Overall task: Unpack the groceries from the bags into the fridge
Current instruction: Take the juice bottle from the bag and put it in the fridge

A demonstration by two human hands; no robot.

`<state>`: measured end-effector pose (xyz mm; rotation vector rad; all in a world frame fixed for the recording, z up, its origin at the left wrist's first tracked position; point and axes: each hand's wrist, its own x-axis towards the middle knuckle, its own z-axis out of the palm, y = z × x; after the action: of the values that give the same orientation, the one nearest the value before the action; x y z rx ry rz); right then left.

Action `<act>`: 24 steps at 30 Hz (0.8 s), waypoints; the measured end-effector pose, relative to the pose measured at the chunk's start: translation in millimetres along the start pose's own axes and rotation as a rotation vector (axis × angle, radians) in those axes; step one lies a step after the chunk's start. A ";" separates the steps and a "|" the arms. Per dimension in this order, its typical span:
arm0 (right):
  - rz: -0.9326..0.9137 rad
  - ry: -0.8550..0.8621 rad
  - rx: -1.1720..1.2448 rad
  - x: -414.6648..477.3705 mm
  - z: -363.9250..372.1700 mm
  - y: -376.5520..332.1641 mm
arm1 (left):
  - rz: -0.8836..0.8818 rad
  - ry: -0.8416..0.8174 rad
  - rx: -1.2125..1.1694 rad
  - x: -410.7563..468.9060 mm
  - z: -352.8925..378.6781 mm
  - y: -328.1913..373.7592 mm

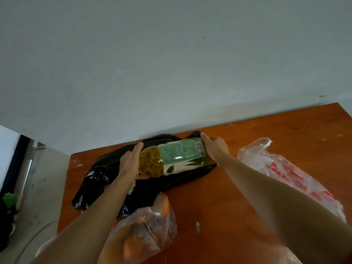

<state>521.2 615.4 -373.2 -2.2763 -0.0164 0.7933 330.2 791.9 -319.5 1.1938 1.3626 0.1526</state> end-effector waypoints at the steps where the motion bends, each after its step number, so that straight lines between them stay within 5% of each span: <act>1: 0.034 0.006 0.046 -4.0 0.2 1.4 | 0.021 0.006 0.025 -2.6 -0.5 -7.1; 8: 0.149 0.145 0.301 -62.3 -2.6 24.6 | 0.398 0.047 0.322 -36.9 -21.7 -28.7; 17: -0.061 0.457 0.399 -192.3 -66.3 23.0 | 0.848 -0.065 0.303 -139.1 -40.0 15.0; 24: 0.007 0.738 0.442 -287.7 -140.1 85.4 | 1.042 -0.236 0.324 -240.0 1.0 2.5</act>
<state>346.7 397.6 -194.9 -2.0060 0.4590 -0.0804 262.2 625.8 -160.0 2.0382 0.4571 0.5164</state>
